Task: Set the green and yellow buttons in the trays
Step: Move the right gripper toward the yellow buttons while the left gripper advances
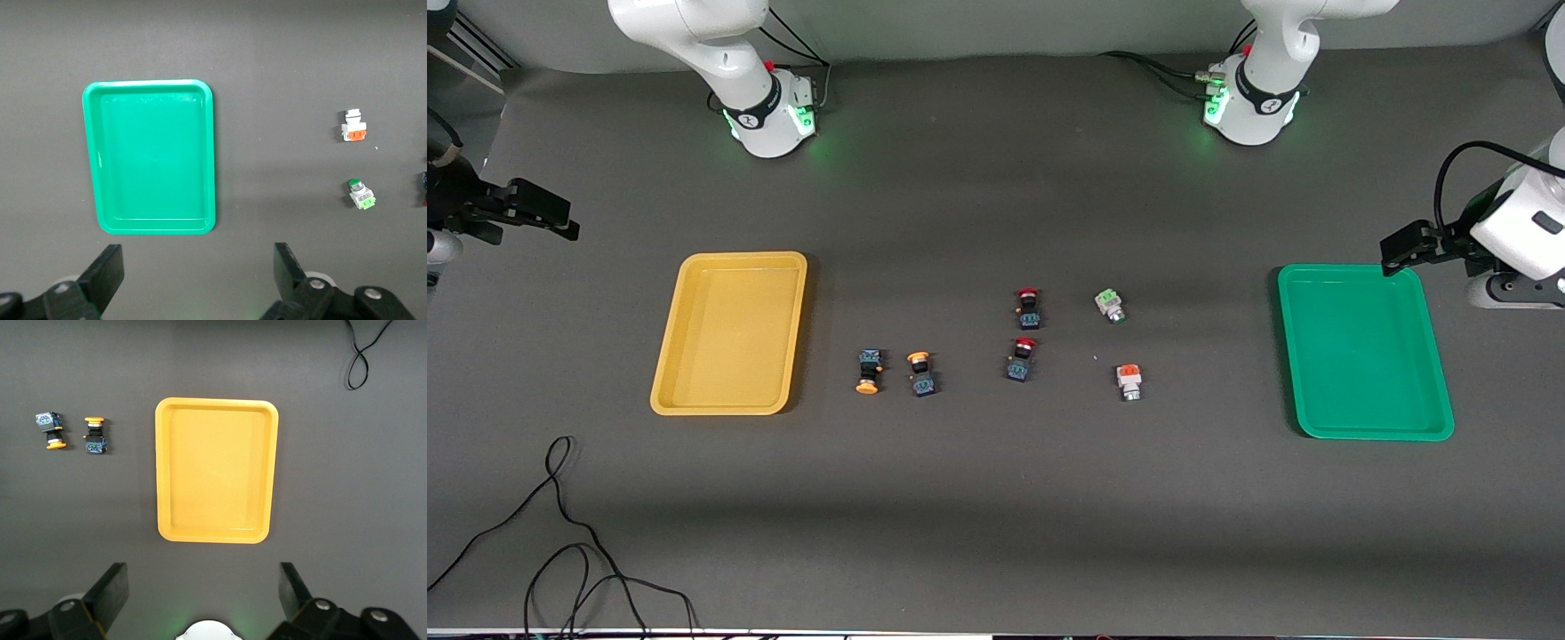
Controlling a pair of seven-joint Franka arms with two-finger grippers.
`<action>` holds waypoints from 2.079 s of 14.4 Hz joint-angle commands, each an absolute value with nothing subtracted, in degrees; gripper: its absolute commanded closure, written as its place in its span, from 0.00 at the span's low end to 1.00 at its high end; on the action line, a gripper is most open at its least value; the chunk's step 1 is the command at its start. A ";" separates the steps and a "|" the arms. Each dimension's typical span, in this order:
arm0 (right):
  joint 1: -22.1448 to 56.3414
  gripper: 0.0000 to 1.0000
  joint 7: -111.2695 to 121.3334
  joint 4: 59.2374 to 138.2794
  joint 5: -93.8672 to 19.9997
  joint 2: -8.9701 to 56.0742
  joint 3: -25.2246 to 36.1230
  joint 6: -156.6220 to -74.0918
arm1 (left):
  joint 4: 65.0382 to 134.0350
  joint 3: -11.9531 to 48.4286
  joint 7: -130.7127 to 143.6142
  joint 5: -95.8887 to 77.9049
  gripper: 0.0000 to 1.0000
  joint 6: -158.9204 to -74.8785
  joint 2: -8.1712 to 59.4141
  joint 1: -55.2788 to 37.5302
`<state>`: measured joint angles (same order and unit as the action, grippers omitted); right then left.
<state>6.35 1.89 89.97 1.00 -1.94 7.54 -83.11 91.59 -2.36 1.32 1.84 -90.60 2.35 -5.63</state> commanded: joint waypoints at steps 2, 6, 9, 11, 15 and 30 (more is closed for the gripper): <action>8.60 0.00 2.02 89.48 0.70 -0.89 7.65 -83.85 | 91.05 -2.64 0.53 2.55 0.00 -90.27 2.20 -5.89; 8.70 0.00 2.02 89.38 0.62 -0.18 7.56 -84.02 | 91.05 -2.64 0.53 2.55 0.00 -90.26 2.11 -5.89; 8.61 0.00 2.02 89.65 0.53 -0.18 7.73 -83.85 | 91.05 -2.64 0.53 2.55 0.00 -89.91 1.85 -5.89; 8.61 0.00 1.93 89.56 0.35 -0.18 7.91 -83.67 | 91.05 -2.72 0.09 2.20 0.00 -89.91 1.50 -5.80; 8.61 0.00 1.93 89.47 0.26 -0.18 8.09 -83.50 | 91.05 -2.99 -0.88 1.41 0.00 -89.91 0.36 -5.45; 23.10 0.00 -17.03 110.01 -5.71 8.25 7.65 -116.14 | 96.32 -0.09 11.49 -1.67 0.00 -93.94 0.00 -11.68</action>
<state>19.67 -12.76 102.52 -5.27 8.31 7.17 -107.38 93.50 -0.55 6.07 -1.52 -91.44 0.82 -8.65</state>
